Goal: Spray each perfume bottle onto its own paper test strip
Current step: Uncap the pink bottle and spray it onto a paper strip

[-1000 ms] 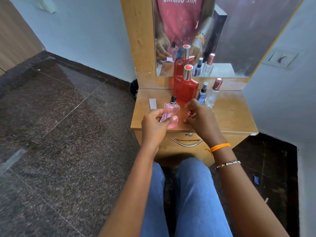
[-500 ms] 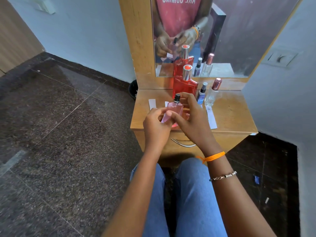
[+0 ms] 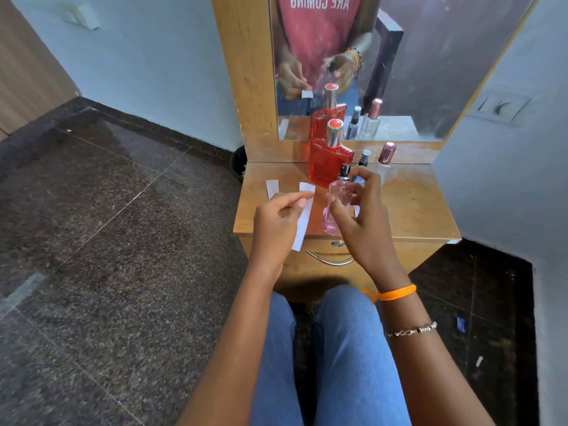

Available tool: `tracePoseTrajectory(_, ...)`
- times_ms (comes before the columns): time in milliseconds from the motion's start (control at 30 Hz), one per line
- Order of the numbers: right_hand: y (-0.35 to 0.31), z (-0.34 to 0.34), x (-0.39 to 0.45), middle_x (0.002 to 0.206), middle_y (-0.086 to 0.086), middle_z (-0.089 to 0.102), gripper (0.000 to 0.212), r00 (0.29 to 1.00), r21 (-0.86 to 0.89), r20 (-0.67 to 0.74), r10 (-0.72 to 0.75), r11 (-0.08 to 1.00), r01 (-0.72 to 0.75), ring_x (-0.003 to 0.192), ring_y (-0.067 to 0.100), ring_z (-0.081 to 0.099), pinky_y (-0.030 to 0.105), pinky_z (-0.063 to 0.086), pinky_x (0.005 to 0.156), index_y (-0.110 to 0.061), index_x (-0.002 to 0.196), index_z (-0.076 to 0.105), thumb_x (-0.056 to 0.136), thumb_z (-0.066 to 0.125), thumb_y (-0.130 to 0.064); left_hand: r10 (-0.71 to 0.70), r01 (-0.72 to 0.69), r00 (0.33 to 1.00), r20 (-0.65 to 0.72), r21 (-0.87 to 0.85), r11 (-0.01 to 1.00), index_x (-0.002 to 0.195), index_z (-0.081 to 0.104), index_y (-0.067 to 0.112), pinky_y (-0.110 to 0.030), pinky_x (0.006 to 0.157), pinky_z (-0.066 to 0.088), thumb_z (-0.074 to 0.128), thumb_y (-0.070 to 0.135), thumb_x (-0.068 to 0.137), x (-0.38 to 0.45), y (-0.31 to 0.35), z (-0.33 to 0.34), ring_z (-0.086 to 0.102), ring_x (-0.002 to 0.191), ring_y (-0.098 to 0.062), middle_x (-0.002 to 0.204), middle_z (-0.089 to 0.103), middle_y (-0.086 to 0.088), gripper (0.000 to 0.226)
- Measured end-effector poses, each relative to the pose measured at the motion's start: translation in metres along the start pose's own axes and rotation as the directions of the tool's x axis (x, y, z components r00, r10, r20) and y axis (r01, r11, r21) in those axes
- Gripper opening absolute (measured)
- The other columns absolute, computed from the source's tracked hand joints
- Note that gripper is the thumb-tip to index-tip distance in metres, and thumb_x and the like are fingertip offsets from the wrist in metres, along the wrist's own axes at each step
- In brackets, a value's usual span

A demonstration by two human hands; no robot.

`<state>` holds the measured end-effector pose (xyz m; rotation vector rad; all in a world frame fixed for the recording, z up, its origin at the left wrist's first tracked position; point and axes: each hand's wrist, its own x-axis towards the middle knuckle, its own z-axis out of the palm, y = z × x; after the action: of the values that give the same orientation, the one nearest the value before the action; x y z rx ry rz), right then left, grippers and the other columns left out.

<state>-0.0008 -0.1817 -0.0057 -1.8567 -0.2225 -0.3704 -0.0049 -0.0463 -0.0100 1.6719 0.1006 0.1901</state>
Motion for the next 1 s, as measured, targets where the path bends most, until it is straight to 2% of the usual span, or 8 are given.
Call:
tracePoseTrajectory(167,0.003,0.001,-0.011,0.085,0.001,0.056,0.033,0.999,0.072,0.053,-0.011,0.997,0.007,0.061,0.0,0.056,0.013,0.047,0.058,-0.01,0.123,0.037,0.094,0.05,-0.002,-0.012,0.012,1.0,-0.006,0.024,1.0,0.088,0.068,0.034,-0.007,0.074,0.045,0.061,0.005,0.086,0.001,0.0,-0.001,0.059,0.082,0.011,0.085,0.067,0.025,0.031)
tracePoseTrajectory(267,0.004,0.003,-0.016,0.074,0.005,0.055,0.032,0.993,0.118,0.113,0.027,0.992,-0.04,0.051,0.013,0.053,0.024,0.05,0.053,-0.014,0.123,0.033,0.096,0.045,-0.001,-0.022,0.022,1.0,-0.007,0.019,1.0,0.094,0.067,0.036,-0.005,0.074,0.044,0.063,0.003,0.084,0.002,0.001,0.002,0.056,0.087,0.015,0.091,0.065,0.025,0.034)
tracePoseTrajectory(400,0.001,0.002,-0.018,0.086,0.04,0.051,0.029,0.98,0.225,0.176,0.095,0.965,-0.134,0.071,0.05,0.05,0.039,0.05,0.06,-0.017,0.124,0.032,0.099,0.038,-0.003,-0.043,0.044,0.999,0.008,-0.017,0.999,0.102,0.067,0.03,-0.003,0.072,0.044,0.064,0.001,0.083,0.002,0.001,0.004,0.055,0.089,0.019,0.096,0.064,0.023,0.034)
tracePoseTrajectory(467,-0.001,0.001,-0.019,0.087,0.043,0.047,0.028,0.972,0.277,0.183,0.15,0.94,-0.197,0.063,0.048,0.046,0.035,0.047,0.055,-0.02,0.124,0.033,0.1,0.034,-0.005,-0.057,0.057,0.998,0.008,-0.035,0.998,0.105,0.068,0.025,-0.001,0.069,0.042,0.065,0.001,0.083,0.002,0.0,0.005,0.054,0.088,0.022,0.097,0.064,0.022,0.033)
tracePoseTrajectory(600,0.004,-0.001,-0.02,0.088,0.03,0.053,0.032,0.961,0.322,0.188,0.203,0.912,-0.256,0.063,0.027,0.051,0.025,0.049,0.056,-0.019,0.129,0.034,0.1,0.037,-0.007,-0.07,0.07,0.998,0.002,-0.05,0.996,0.106,0.068,0.023,-0.001,0.069,0.044,0.066,0.002,0.082,0.002,0.0,0.005,0.056,0.087,0.02,0.097,0.065,0.02,0.033)
tracePoseTrajectory(800,0.004,-0.002,-0.021,0.093,0.014,0.059,0.04,0.977,0.276,0.143,0.16,0.941,-0.195,0.066,0.03,0.054,0.039,0.05,0.063,-0.028,0.123,0.041,0.094,0.053,-0.003,-0.095,0.094,0.995,-0.015,-0.065,0.993,0.085,0.066,0.031,-0.011,0.072,0.047,0.066,0.001,0.081,0.003,-0.001,0.004,0.059,0.09,0.012,0.092,0.066,0.018,0.031)
tracePoseTrajectory(933,0.009,-0.002,-0.02,0.091,0.006,0.056,0.049,0.984,0.219,0.107,0.14,0.962,-0.161,0.062,0.024,0.054,0.032,0.047,0.054,-0.03,0.122,0.044,0.082,0.06,-0.005,-0.106,0.106,0.994,0.002,-0.065,0.992,0.086,0.068,0.032,-0.008,0.071,0.048,0.065,0.001,0.081,0.002,-0.002,0.004,0.059,0.093,0.009,0.092,0.066,0.021,0.031)
tracePoseTrajectory(1000,0.01,-0.002,-0.018,0.097,-0.001,0.057,0.052,0.988,0.161,0.082,0.132,0.976,-0.144,0.065,0.02,0.056,0.029,0.046,0.059,-0.036,0.12,0.045,0.076,0.061,-0.013,-0.11,0.111,0.994,0.008,-0.063,0.992,0.088,0.069,0.032,-0.013,0.077,0.05,0.065,0.001,0.081,0.002,-0.002,0.004,0.059,0.096,0.007,0.094,0.067,0.022,0.032)
